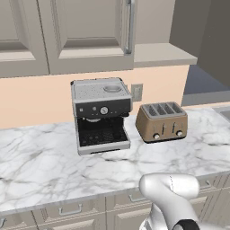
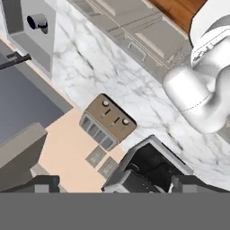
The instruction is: Pick the mug and place it in the sink. Pick the bowl and place it in the open cabinet and then close the cabinet.
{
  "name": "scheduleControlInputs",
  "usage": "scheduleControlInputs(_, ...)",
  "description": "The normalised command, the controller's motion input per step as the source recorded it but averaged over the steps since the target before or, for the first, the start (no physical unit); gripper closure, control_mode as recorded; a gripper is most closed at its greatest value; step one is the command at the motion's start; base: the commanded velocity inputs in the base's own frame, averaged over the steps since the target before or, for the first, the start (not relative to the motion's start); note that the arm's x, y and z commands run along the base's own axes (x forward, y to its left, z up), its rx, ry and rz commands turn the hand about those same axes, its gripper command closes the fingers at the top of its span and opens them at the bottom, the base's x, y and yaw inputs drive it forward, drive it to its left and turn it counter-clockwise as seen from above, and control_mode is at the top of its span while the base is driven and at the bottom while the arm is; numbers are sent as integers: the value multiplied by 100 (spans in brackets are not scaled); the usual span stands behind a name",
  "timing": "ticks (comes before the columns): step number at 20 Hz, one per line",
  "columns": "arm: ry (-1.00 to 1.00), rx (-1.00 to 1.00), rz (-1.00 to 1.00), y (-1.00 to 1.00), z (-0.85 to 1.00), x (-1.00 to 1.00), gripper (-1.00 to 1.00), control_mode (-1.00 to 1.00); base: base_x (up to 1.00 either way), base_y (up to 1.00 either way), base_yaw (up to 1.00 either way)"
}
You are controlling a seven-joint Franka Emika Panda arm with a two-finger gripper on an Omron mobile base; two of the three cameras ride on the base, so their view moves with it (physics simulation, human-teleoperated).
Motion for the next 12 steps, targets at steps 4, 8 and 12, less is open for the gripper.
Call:
scheduleControlInputs(4, -8, 2, 15, -48, 0, 1, -100, -100, 0, 0, 0)
scheduleControlInputs(8, -41, -7, 20, -18, 0, 0, -100, -100, 0, 0, 0)
scheduleControlInputs(12, -44, -8, 19, -18, 0, 1, -100, -100, 0, 0, 0)
